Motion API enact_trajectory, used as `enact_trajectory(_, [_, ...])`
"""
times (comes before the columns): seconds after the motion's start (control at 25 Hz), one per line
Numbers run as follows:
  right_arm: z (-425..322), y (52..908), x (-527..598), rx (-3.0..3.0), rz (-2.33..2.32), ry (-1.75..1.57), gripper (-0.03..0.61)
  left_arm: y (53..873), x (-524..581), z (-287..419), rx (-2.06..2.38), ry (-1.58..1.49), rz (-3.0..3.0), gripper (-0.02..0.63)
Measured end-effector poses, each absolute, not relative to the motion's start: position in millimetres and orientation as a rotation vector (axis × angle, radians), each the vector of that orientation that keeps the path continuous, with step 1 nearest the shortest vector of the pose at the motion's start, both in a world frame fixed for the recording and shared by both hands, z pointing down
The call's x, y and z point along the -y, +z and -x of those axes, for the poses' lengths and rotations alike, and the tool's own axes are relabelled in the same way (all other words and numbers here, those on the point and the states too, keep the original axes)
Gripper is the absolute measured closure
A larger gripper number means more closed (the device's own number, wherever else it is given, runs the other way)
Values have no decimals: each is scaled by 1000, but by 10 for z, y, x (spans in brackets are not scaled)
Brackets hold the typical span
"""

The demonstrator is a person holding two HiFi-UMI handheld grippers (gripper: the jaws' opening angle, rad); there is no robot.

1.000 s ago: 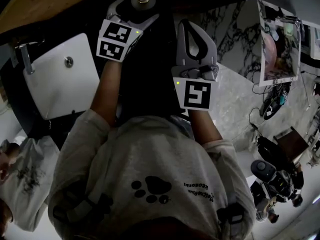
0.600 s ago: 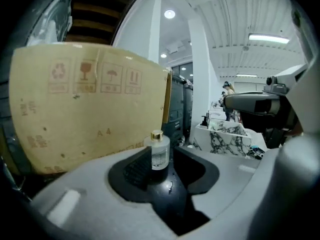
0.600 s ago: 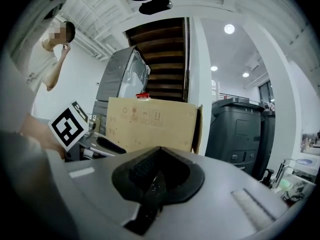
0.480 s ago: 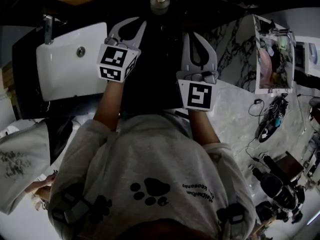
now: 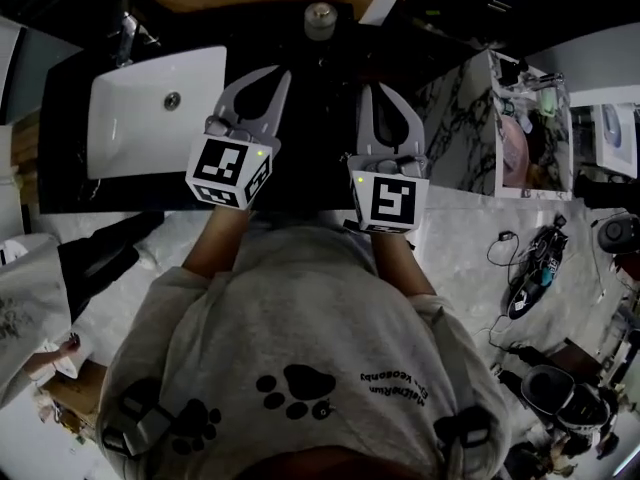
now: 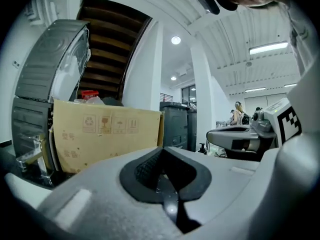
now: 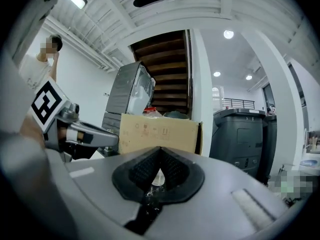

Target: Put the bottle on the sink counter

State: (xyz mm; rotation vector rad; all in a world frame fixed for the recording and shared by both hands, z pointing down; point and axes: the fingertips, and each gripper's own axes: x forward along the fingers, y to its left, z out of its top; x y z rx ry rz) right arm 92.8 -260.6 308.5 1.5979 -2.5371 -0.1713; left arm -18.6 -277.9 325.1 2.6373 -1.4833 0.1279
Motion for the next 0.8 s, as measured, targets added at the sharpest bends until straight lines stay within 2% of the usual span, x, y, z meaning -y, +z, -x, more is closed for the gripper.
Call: enact_trajectory(0.8, [-805, 2736, 1933, 2611, -1622, -152, 577, 2892, 2019, 283, 1664, 52, -2627, 611])
